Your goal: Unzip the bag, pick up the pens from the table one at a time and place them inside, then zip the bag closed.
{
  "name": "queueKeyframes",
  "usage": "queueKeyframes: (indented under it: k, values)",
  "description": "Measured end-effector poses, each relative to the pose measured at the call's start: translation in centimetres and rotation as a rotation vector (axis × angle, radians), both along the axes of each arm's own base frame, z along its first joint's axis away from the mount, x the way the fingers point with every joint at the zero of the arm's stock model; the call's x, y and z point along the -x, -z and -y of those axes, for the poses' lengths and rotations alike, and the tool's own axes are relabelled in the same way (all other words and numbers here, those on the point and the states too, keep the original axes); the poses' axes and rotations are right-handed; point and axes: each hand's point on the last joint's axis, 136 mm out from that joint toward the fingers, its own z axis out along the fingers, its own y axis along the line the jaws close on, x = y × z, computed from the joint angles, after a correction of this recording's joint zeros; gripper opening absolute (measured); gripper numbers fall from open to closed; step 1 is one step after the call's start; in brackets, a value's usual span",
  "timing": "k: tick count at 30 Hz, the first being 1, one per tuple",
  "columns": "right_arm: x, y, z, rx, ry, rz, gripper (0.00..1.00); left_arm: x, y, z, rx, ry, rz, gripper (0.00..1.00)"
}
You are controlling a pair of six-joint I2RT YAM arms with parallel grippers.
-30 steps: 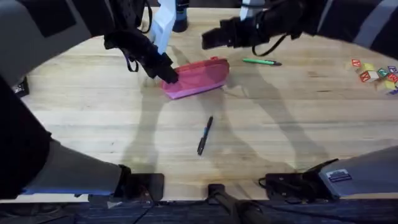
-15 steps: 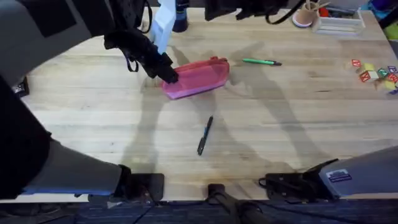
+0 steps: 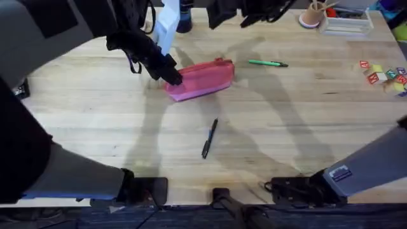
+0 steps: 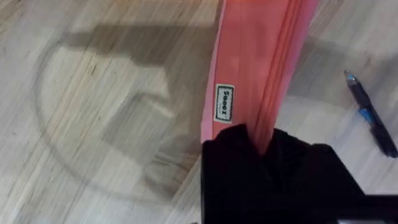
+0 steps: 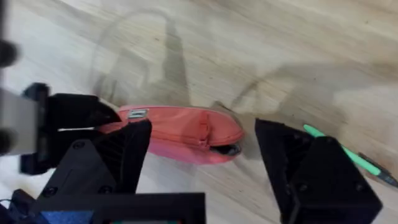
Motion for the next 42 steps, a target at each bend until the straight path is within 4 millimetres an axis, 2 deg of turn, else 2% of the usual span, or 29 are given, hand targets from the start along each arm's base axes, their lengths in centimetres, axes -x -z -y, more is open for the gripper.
queueKeyframes:
  k: [3, 4, 14, 23, 35, 42]
  values:
    - [-0.3, 2.0, -0.1, 0.017, -0.004, -0.039, 0.996, 0.0, 0.0, 0.0, 0.000, 0.000, 0.000, 0.043]
    - [-0.5, 3.2, -0.2, 0.028, -0.008, -0.065, 0.996, 0.0, 0.0, 0.0, 0.000, 0.000, 0.000, 0.043]
    - [-0.2, 5.7, -0.9, 0.035, -0.048, -0.128, 0.996, 0.0, 0.0, 0.0, 0.000, 0.000, 0.000, 0.043]
    - [1.4, 6.7, -0.8, 0.059, -0.059, -0.201, 0.996, 0.0, 0.0, 0.0, 0.000, 0.000, 0.000, 0.043]
    - [1.4, 6.8, -1.1, 0.059, -0.067, -0.196, 0.977, 0.0, 0.0, 0.0, 0.000, 0.000, 0.000, 0.043]
    - [2.0, 8.9, -2.5, 0.078, -0.102, -0.234, 0.977, 0.0, 0.0, 0.0, 0.000, 0.000, 0.000, 0.043]
